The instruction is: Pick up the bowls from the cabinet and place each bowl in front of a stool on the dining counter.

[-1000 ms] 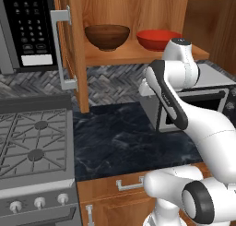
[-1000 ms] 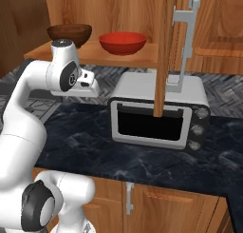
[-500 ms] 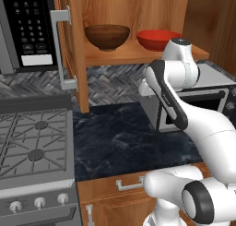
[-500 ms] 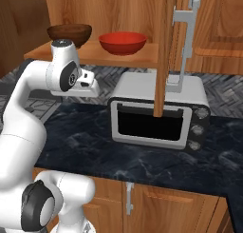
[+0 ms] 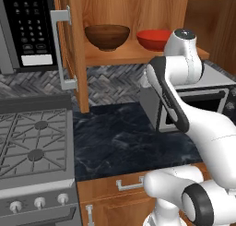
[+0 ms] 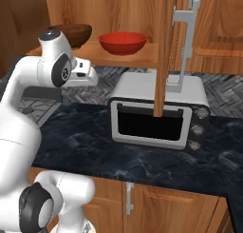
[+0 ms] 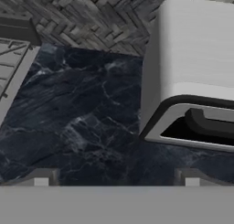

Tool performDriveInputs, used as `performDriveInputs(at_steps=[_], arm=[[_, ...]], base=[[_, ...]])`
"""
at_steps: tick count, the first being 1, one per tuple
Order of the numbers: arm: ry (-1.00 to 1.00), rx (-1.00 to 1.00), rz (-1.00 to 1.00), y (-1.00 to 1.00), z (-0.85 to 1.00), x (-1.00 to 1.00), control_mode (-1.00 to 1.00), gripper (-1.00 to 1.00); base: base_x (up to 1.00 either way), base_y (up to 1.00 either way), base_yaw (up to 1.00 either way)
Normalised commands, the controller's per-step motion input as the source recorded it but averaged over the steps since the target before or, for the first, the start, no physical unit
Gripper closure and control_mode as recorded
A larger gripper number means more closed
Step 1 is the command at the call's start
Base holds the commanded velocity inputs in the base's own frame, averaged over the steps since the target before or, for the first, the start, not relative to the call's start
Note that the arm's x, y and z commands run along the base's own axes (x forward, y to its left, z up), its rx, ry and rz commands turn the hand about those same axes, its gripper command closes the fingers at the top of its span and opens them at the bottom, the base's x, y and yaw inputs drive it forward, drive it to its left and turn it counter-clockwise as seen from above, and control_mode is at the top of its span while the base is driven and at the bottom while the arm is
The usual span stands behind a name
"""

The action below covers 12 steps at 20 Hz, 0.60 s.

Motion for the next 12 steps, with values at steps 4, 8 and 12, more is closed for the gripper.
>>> performDriveInputs(at_steps=[4,8,12], arm=[[-0.23,-0.32,0.01,-0.14,0.51,0.02,-1.00,-1.00],[-0.33,-0.45,0.07,-0.39,0.20,0.00,-1.00,-1.00],[-0.32,-0.38,0.13,-0.44,0.25,0.00,-1.00,-1.00]], base=[[0.00,0.00,0.00],[0.00,0.00,0.00],[0.00,0.00,0.00]])
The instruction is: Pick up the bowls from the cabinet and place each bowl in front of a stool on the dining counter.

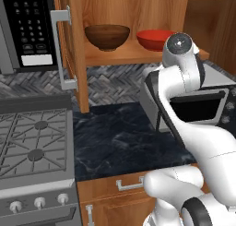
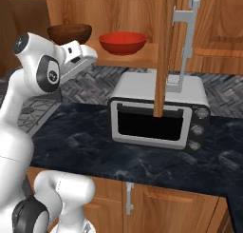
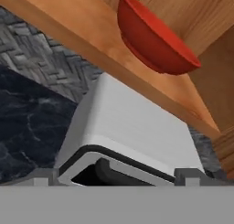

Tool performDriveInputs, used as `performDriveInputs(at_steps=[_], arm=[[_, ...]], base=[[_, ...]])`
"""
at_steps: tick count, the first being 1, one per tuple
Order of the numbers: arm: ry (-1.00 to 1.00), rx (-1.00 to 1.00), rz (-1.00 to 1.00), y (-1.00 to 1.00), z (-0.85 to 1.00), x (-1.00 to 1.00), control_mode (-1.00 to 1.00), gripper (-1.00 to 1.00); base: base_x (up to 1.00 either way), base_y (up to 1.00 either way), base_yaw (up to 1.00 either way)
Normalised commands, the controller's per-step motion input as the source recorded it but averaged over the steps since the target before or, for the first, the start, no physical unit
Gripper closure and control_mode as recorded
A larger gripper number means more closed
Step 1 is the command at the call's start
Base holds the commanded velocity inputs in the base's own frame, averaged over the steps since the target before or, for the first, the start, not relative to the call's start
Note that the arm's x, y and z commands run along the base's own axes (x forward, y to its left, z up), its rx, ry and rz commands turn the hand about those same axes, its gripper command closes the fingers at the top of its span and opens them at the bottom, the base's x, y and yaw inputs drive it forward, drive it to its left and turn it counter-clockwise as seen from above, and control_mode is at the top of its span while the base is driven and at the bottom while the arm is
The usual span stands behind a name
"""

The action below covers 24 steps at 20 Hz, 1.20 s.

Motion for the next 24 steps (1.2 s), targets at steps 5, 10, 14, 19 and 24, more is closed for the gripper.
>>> performDriveInputs(at_steps=[5,10,14,19,24], arm=[[-0.10,-0.26,0.18,-0.16,0.51,-0.04,-1.00,-1.00],[-0.01,-0.24,0.11,0.04,0.57,-0.05,-1.00,-1.00],[0.14,-0.12,0.00,0.08,0.05,0.24,-1.00,-1.00],[0.20,-0.09,0.00,0.00,0.22,0.41,-1.00,-1.00],[0.16,-0.05,0.00,0.00,0.24,0.34,-1.00,-1.00]], base=[[0.00,0.00,0.00],[0.00,0.00,0.00],[0.00,0.00,0.00],[0.00,0.00,0.00],[0.00,0.00,0.00]])
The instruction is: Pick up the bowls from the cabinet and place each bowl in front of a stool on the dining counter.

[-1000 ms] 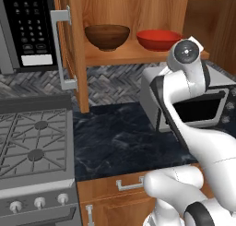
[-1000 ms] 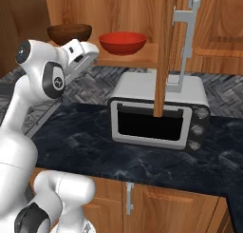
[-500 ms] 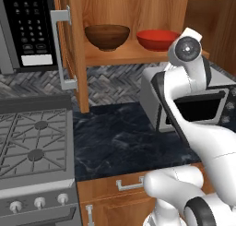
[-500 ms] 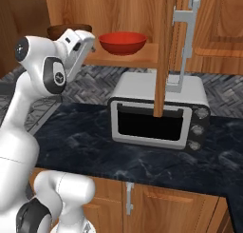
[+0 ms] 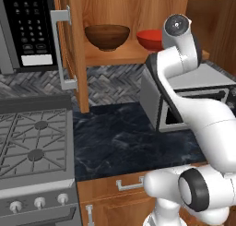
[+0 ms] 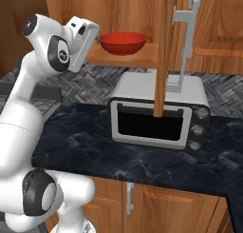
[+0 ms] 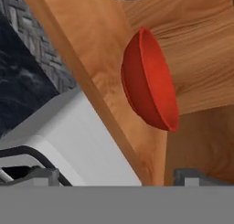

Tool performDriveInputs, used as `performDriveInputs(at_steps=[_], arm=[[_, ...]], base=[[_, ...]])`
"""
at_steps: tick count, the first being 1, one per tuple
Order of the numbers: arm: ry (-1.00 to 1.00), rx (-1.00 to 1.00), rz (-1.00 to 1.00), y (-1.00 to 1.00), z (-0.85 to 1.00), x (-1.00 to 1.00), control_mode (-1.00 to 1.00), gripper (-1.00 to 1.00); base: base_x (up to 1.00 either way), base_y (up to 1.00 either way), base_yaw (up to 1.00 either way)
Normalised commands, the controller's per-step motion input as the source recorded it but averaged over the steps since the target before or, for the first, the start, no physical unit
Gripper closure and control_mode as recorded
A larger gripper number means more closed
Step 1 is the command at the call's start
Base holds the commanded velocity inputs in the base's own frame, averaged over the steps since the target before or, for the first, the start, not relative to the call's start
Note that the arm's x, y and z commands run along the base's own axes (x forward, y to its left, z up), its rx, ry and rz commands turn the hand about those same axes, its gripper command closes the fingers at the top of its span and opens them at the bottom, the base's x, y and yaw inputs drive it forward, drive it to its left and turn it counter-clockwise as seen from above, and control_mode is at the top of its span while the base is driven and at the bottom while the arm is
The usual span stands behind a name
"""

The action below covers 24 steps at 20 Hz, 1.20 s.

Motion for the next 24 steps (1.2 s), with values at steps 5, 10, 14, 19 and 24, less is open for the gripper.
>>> performDriveInputs(at_steps=[5,10,14,19,24], arm=[[0.10,-0.02,0.00,0.00,0.01,0.37,-1.00,-1.00],[0.01,-0.01,0.00,0.00,0.00,0.29,-1.00,-1.00],[0.00,-0.01,0.00,0.00,-0.03,0.19,-1.00,-1.00],[0.00,0.00,0.00,0.00,-0.13,0.19,-1.00,-1.00],[-0.01,0.00,0.03,0.00,-0.04,0.36,-1.00,-1.00]], base=[[0.00,0.00,0.00],[0.00,0.00,0.00],[0.00,0.00,0.00],[0.00,0.00,0.00],[0.00,0.00,0.00]])
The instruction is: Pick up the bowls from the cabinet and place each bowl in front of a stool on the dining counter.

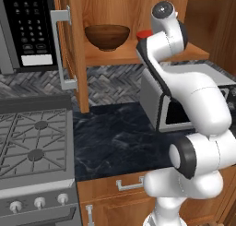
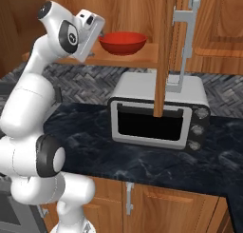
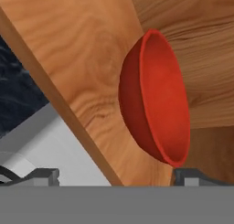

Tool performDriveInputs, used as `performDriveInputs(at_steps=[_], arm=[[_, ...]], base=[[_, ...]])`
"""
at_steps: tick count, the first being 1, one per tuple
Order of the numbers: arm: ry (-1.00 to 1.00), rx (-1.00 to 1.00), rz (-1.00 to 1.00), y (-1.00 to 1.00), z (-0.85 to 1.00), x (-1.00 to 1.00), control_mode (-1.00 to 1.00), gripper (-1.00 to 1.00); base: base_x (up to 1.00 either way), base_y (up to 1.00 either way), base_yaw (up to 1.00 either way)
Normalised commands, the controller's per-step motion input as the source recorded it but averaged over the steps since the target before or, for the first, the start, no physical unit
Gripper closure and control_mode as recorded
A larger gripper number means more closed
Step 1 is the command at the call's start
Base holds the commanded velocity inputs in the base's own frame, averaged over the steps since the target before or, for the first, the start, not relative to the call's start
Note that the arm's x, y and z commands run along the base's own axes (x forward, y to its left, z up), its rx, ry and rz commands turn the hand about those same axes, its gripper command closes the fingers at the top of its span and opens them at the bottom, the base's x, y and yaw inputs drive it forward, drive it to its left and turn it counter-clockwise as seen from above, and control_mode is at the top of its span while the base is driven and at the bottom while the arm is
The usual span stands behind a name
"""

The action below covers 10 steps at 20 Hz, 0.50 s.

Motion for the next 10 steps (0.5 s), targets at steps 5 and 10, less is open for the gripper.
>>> performDriveInputs(at_steps=[5,10], arm=[[0.00,0.00,0.03,0.00,0.00,0.43,-1.00,-1.00],[0.01,0.00,0.02,0.00,0.00,0.43,-1.00,-1.00]], base=[[0.00,0.00,0.00],[0.00,0.00,0.00]])
